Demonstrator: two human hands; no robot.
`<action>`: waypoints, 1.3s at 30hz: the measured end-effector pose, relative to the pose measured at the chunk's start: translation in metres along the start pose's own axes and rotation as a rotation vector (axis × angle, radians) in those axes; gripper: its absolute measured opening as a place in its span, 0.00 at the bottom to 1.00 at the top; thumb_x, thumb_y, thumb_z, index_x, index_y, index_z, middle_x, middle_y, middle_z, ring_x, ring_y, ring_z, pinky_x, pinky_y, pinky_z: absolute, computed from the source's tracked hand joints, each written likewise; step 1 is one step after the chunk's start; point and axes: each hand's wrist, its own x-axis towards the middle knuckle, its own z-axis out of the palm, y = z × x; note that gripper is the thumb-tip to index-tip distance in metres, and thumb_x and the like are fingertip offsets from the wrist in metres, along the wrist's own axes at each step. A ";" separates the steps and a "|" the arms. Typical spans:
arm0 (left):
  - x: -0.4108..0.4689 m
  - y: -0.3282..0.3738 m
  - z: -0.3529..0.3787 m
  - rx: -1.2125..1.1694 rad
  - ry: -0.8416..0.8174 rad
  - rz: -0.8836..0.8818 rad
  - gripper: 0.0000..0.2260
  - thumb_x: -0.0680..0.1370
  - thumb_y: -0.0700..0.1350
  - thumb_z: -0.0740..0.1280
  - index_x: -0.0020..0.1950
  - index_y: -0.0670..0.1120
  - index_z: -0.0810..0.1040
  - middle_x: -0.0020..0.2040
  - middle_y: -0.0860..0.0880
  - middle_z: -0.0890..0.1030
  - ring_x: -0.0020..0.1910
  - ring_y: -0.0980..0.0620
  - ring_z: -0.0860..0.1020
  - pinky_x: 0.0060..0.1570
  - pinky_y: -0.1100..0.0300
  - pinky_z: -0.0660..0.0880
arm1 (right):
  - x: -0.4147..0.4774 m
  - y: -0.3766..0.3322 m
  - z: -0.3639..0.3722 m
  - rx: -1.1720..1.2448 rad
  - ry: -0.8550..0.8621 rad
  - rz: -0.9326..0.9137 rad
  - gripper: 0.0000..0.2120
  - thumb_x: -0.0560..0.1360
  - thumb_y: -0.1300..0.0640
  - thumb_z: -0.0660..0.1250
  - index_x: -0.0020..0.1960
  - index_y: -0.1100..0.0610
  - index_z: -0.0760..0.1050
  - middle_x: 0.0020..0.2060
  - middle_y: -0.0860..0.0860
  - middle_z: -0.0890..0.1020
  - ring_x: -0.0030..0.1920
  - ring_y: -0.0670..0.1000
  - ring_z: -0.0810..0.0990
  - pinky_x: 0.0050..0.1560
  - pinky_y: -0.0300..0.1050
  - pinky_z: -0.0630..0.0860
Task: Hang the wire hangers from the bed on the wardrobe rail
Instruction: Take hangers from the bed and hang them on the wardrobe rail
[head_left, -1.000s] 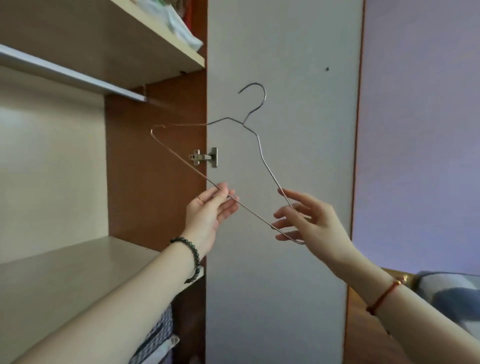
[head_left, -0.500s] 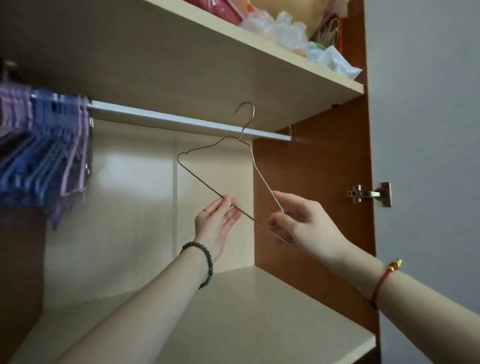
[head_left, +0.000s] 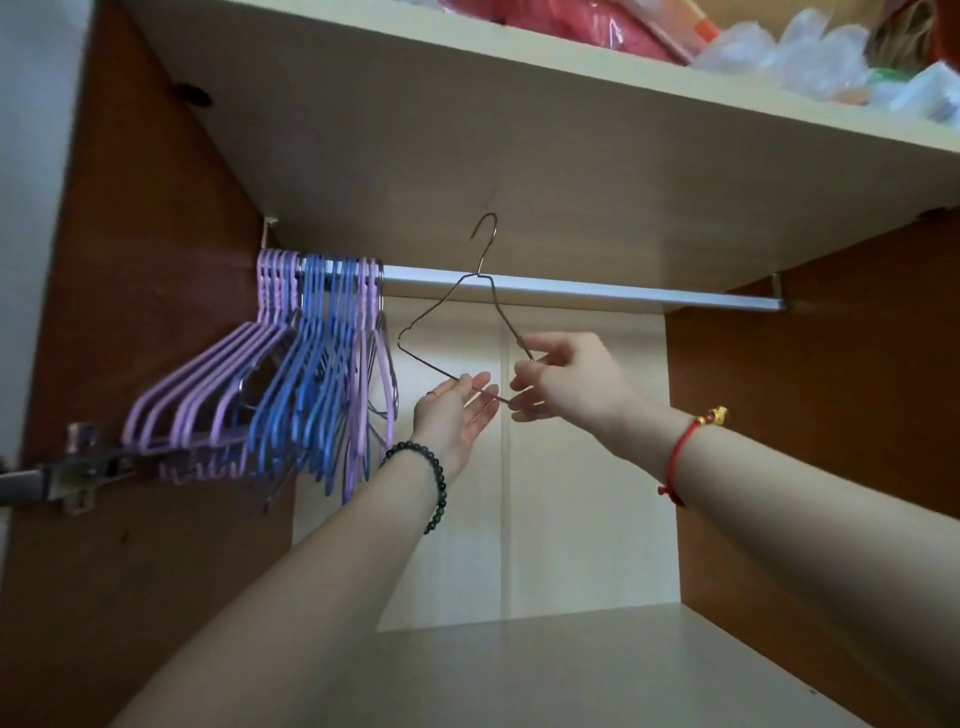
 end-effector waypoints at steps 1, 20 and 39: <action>0.004 0.003 -0.002 -0.011 0.007 0.003 0.05 0.81 0.38 0.55 0.50 0.40 0.69 0.42 0.48 0.77 0.39 0.53 0.76 0.42 0.61 0.75 | 0.008 -0.003 0.005 -0.005 -0.003 0.004 0.20 0.76 0.67 0.58 0.68 0.64 0.65 0.36 0.58 0.74 0.31 0.55 0.74 0.32 0.41 0.80; -0.002 -0.033 -0.034 -0.096 0.111 -0.135 0.06 0.79 0.41 0.58 0.48 0.43 0.75 0.41 0.49 0.76 0.38 0.52 0.73 0.39 0.60 0.73 | 0.008 0.022 0.020 -0.034 -0.140 0.142 0.12 0.79 0.55 0.56 0.59 0.57 0.72 0.41 0.56 0.76 0.41 0.55 0.76 0.41 0.43 0.77; -0.218 -0.188 0.192 0.213 -0.755 -0.341 0.10 0.80 0.40 0.57 0.49 0.47 0.78 0.36 0.49 0.77 0.32 0.55 0.75 0.36 0.62 0.76 | -0.246 0.000 -0.280 -0.401 0.509 0.374 0.10 0.79 0.58 0.56 0.56 0.56 0.74 0.39 0.53 0.79 0.39 0.53 0.79 0.43 0.47 0.79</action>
